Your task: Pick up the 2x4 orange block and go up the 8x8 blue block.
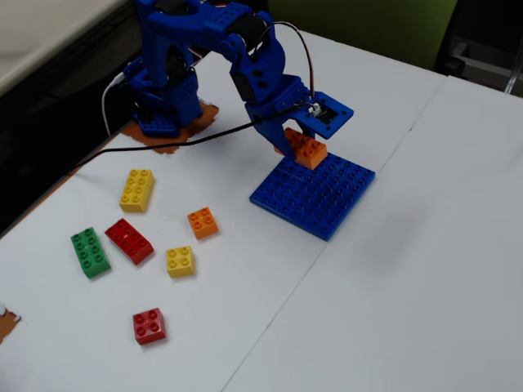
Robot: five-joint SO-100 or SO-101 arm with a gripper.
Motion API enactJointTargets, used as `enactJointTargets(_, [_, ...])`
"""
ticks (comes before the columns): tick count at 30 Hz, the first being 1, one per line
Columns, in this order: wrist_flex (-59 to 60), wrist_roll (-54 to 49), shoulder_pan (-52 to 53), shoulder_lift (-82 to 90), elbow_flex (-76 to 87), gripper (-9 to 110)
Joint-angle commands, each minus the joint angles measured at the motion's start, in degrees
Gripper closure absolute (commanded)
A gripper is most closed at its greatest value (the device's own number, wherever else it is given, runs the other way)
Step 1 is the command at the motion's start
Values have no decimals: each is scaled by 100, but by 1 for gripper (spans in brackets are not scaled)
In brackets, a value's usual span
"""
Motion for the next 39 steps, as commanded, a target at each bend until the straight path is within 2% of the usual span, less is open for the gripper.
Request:
enactJointTargets(1, [-9,-35,-79,44,-176,101])
enactJointTargets(39, [-229,-483,35,-88,-246,101])
